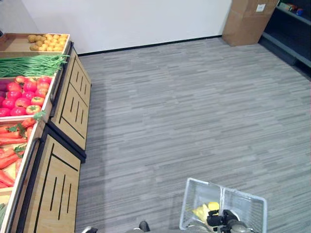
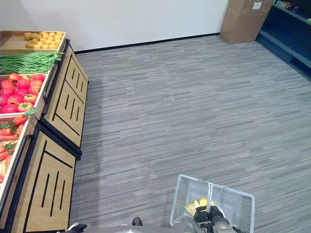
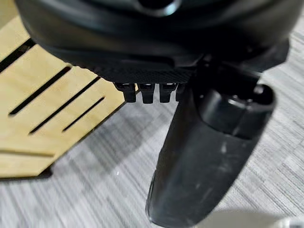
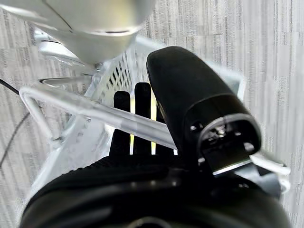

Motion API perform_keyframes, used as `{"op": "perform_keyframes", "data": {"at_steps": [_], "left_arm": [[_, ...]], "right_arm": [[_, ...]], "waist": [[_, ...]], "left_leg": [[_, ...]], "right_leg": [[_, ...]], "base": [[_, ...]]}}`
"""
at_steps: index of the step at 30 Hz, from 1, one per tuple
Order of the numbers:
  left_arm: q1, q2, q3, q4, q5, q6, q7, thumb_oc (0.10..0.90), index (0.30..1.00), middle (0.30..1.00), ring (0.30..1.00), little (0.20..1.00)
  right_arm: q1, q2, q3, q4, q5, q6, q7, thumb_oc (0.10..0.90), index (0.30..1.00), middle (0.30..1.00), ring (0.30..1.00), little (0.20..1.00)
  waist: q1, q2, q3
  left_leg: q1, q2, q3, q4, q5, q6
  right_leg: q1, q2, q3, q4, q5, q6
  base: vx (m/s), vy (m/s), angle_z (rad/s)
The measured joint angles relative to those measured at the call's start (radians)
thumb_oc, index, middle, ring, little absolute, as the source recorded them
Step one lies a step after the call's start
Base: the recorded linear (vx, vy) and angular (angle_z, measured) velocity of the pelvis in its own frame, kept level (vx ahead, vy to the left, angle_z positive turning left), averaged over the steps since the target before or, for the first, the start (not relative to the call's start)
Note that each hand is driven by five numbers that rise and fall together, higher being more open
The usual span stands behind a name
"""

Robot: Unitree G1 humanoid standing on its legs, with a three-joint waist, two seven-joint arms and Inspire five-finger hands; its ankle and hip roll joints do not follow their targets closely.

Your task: Get the vegetables into the basket

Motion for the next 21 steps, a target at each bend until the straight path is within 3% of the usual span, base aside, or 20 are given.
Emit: {"op": "perform_keyframes", "data": {"at_steps": [3,12,21], "left_arm": [[-0.008,-0.008,0.000,-0.022,-0.017,-0.002,0.001,0.900,1.000,1.000,1.000,1.000],[-0.068,-0.008,-0.038,-0.095,-0.048,-0.023,0.008,0.900,1.000,1.000,1.000,1.000],[-0.060,-0.007,-0.034,-0.056,-0.069,-0.022,0.008,0.900,1.000,1.000,1.000,1.000]], "right_arm": [[0.027,0.004,-0.014,-0.012,0.023,0.000,-0.014,0.400,0.300,0.300,0.300,0.300],[0.028,-0.002,0.004,-0.010,0.027,0.003,-0.021,0.400,0.300,0.300,0.300,0.300],[-0.009,-0.010,-0.023,-0.013,0.037,0.000,-0.019,0.400,0.300,0.300,0.300,0.300]], "waist": [[0.000,-0.019,-0.010],[-0.003,-0.016,-0.026],[0.011,-0.025,0.031]], "left_leg": [[-0.002,0.000,0.000,-0.005,-0.001,-0.001],[-0.002,-0.003,0.004,0.000,-0.001,0.000],[-0.035,-0.016,0.028,0.001,-0.012,0.009]], "right_leg": [[-0.004,-0.001,0.001,0.004,-0.002,0.000],[-0.008,-0.001,0.007,0.007,-0.001,0.000],[-0.064,-0.007,0.036,0.028,0.002,0.007]], "base": [[0.00,0.005,-0.02],[0.00,0.023,-0.01],[0.00,0.119,-0.08]]}}
